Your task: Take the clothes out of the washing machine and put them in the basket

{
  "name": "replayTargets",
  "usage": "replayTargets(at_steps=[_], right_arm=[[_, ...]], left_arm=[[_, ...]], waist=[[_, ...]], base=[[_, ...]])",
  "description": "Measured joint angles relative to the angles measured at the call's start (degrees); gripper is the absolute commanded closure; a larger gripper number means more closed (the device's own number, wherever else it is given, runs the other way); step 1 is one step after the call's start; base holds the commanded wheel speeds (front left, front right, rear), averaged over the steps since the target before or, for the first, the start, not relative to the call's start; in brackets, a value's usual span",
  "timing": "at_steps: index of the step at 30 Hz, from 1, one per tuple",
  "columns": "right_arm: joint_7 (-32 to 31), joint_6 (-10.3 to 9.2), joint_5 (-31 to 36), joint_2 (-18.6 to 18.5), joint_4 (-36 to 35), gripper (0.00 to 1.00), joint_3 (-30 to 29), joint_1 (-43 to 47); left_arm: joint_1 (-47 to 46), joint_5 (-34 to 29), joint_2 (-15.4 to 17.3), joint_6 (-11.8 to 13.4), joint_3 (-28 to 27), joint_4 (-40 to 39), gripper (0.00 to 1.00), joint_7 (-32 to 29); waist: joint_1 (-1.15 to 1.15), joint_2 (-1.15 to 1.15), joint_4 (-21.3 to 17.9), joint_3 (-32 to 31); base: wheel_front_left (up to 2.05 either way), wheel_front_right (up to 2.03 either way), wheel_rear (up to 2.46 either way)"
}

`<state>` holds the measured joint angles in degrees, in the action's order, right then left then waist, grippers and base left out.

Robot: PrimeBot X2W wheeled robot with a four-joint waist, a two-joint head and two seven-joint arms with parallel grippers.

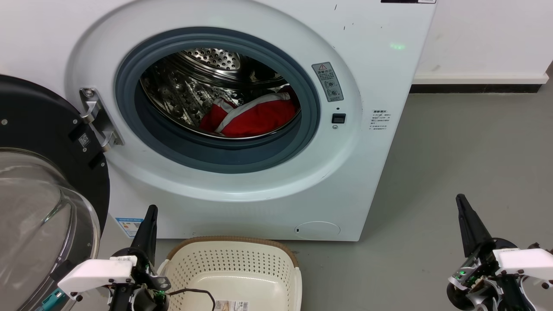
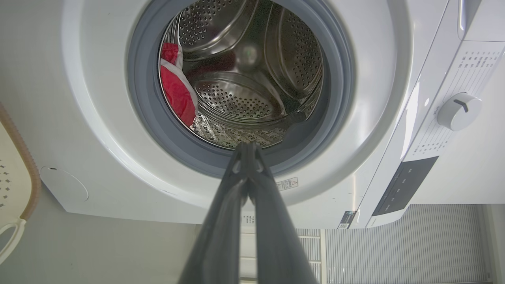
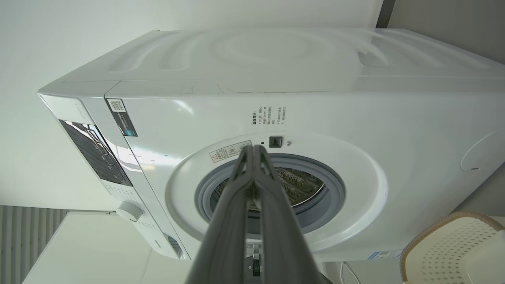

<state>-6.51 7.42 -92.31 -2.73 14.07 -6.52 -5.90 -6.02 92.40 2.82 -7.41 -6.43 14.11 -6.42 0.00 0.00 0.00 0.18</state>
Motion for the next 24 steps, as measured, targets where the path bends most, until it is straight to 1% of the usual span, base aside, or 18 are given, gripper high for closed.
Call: replayTargets(at_steps=[13, 14, 17, 24], right_arm=[[0.0, 0.0, 0.0, 0.0, 0.0, 1.0, 0.0, 0.0], [0.0, -0.01, 0.0, 0.0, 0.2, 0.0, 0.0, 0.1], [0.1, -0.03, 0.0, 0.2, 1.3, 0.0, 0.1, 1.4], [2.1, -0.04, 0.9, 0.2, 0.5, 0.0, 0.7, 1.8]], left_arm=[[0.0, 0.0, 0.0, 0.0, 0.0, 0.0, 1.0, 0.0], [0.1, 0.0, 0.0, 0.0, 0.0, 0.2, 0.0, 0.0], [1.4, 0.0, -0.3, 0.1, 0.3, 1.5, 0.0, 0.1], [1.5, -1.3, -0.2, 0.1, 1.7, 1.0, 0.0, 2.2]], waist=[[0.0, 0.0, 0.0, 0.0], [0.0, 0.0, 0.0, 0.0], [0.0, 0.0, 0.0, 0.0], [0.0, 0.0, 0.0, -0.1]], base=[[0.0, 0.0, 0.0], [0.0, 0.0, 0.0], [0.0, 0.0, 0.0], [0.0, 0.0, 0.0]])
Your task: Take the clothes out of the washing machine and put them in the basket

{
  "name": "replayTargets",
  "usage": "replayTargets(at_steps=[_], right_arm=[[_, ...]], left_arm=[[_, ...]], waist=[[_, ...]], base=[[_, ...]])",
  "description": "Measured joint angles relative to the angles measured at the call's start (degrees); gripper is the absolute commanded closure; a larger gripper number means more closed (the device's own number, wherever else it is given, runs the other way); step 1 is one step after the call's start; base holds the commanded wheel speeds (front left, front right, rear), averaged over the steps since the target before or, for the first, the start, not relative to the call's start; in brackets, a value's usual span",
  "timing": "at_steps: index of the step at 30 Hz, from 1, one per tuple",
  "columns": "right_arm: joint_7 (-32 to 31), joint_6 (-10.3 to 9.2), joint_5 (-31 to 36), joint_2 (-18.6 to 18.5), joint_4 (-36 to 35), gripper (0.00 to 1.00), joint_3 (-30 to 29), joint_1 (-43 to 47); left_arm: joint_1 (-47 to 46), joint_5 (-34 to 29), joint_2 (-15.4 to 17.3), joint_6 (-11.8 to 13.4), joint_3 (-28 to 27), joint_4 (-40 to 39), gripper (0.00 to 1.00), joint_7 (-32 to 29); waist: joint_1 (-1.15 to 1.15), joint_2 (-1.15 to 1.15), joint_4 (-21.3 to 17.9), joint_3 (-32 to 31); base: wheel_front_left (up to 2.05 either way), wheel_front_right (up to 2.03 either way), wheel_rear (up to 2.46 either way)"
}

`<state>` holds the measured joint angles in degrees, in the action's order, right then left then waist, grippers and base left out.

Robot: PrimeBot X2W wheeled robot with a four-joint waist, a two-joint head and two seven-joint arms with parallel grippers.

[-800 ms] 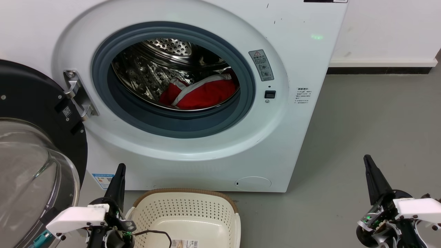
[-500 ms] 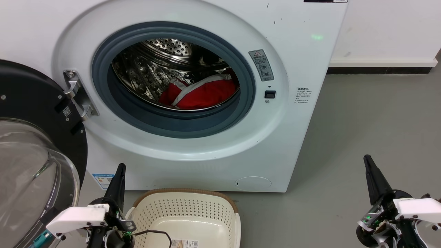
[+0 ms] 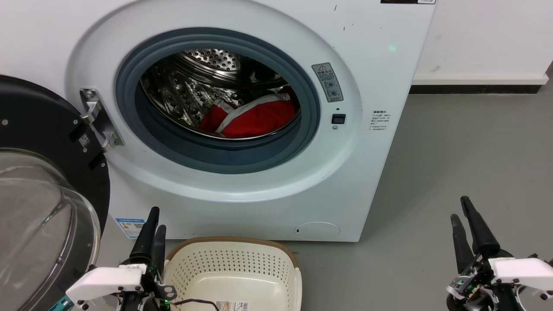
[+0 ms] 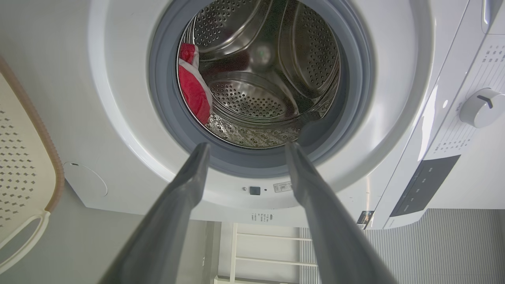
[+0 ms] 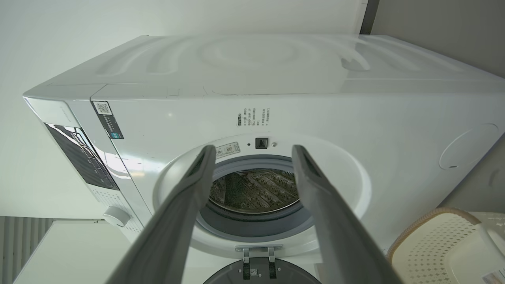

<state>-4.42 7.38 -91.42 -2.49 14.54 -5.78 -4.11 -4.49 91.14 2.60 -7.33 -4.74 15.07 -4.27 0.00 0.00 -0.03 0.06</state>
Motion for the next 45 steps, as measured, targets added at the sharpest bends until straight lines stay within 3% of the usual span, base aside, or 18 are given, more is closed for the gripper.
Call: replayTargets(at_steps=[10, 33, 34, 45], right_arm=[[2.6, 0.0, 8.2, 0.0, -2.8, 0.0, 0.3, 0.8], [7.7, 0.01, 44.1, 0.0, -8.7, 0.0, 3.8, 1.9], [8.6, 0.01, 49.1, 0.0, -8.7, 0.0, 3.7, 2.1], [10.5, 0.02, 58.5, -0.1, -7.9, 0.0, 3.7, 2.5]], left_arm=[[-0.3, -10.1, 0.1, 0.0, 0.3, -3.0, 0.0, 2.5], [-0.8, -40.0, 0.5, 0.0, 2.1, -6.7, 0.0, 7.6], [-0.8, -45.6, 0.9, 0.6, 3.0, -6.5, 0.0, 8.6], [-1.5, -54.9, 2.2, 2.2, 5.2, -5.7, 0.0, 10.5]], waist=[[0.0, 0.0, 0.1, -0.2], [0.0, 0.0, 0.4, -0.6], [0.0, 0.0, 0.4, -0.7], [0.0, 0.0, 0.6, -1.0]], base=[[0.0, 0.0, 0.0], [0.0, 0.0, 0.0], [0.0, 0.0, 0.0], [0.0, 0.0, 0.0]])
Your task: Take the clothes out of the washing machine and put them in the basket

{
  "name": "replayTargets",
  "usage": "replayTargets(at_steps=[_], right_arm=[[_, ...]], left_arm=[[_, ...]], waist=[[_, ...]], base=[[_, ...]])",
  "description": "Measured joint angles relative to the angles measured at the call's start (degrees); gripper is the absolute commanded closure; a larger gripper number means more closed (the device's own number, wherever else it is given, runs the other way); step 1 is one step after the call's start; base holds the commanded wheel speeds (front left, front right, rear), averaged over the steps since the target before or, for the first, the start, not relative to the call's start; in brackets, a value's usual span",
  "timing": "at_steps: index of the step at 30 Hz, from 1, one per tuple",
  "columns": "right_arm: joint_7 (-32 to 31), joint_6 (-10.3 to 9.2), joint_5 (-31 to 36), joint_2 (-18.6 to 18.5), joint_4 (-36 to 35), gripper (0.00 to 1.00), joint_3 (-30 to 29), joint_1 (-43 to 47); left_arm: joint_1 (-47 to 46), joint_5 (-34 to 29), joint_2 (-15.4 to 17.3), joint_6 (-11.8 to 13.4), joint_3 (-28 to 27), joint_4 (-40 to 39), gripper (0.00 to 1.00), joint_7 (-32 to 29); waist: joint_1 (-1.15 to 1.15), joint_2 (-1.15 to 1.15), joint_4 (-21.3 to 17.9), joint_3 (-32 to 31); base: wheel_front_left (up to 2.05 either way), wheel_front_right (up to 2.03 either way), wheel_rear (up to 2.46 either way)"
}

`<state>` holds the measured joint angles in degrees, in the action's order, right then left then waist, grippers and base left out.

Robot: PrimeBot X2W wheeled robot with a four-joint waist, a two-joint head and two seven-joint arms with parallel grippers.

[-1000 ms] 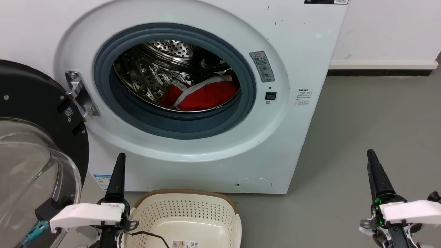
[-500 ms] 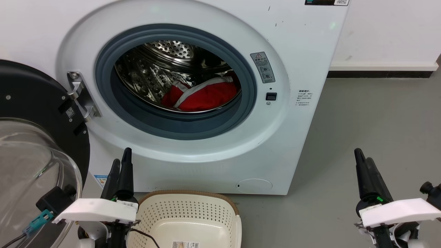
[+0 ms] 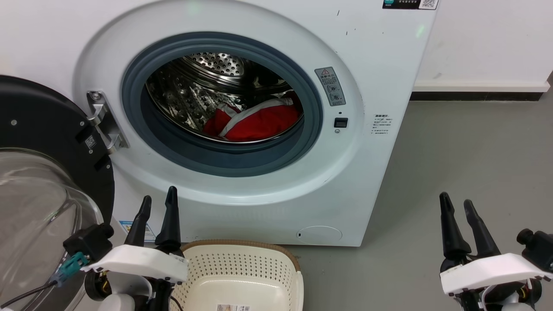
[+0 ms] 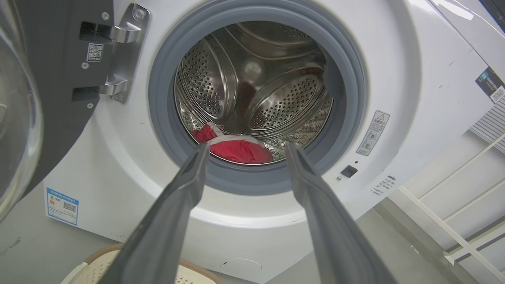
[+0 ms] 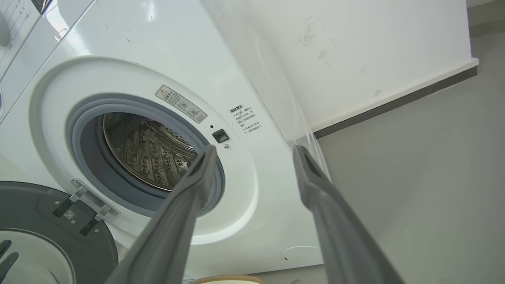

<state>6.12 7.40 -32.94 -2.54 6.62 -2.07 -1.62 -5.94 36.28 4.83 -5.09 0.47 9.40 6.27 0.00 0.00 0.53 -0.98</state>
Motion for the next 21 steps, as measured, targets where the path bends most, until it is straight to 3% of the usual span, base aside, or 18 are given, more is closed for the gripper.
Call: replayTargets(at_steps=[21], right_arm=[[3.0, 0.01, 14.2, -0.1, 1.2, 0.0, 0.6, 0.4]], left_arm=[[-0.3, -12.2, 1.7, 2.3, 2.5, 1.9, 0.0, 3.2]], waist=[[0.0, 0.0, 0.2, -0.3]], base=[[0.0, 0.0, 0.0]])
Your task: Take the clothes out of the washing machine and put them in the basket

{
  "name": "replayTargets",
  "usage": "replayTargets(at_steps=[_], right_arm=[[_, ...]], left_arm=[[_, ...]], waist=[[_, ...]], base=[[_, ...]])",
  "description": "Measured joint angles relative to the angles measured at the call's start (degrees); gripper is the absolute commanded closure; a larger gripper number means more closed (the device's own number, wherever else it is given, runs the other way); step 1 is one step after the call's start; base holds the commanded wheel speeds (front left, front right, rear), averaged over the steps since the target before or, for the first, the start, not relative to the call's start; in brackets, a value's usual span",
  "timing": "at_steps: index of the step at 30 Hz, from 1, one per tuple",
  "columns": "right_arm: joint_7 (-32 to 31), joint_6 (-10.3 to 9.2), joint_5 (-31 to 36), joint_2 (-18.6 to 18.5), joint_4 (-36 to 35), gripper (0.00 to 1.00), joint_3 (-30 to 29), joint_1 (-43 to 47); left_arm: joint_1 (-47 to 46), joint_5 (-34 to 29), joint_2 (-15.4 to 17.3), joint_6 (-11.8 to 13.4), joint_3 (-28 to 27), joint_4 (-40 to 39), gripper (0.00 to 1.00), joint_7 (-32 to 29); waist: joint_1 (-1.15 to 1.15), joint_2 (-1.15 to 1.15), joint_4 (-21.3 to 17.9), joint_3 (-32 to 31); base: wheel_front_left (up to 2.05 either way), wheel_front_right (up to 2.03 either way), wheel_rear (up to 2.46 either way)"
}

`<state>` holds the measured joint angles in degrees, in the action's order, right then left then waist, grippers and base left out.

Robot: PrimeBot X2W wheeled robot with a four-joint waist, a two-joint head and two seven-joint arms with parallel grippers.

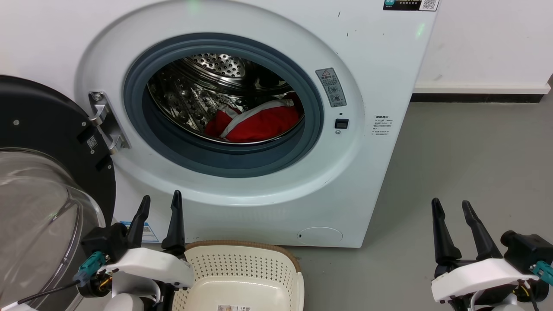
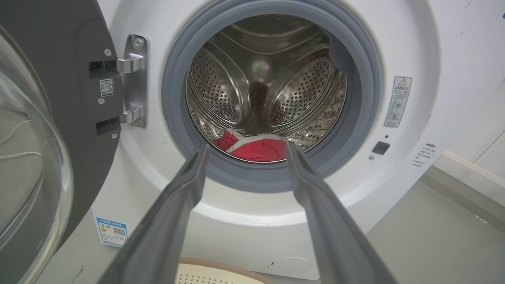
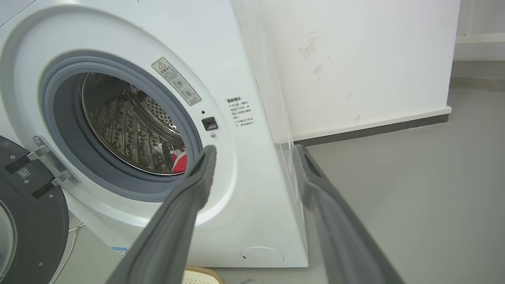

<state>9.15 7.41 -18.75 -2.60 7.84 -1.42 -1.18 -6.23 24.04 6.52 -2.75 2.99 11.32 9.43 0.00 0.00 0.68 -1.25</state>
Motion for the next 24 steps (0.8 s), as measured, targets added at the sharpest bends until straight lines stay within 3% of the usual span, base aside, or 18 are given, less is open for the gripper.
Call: replayTargets(at_steps=[24], right_arm=[[1.4, 0.01, 11.9, -0.1, -0.2, 0.0, 0.9, 0.5]], left_arm=[[-0.2, -10.8, 0.0, 0.2, 0.1, 1.1, 0.0, 2.9]], waist=[[0.0, 0.0, 0.3, 0.1]], base=[[0.0, 0.0, 0.0]])
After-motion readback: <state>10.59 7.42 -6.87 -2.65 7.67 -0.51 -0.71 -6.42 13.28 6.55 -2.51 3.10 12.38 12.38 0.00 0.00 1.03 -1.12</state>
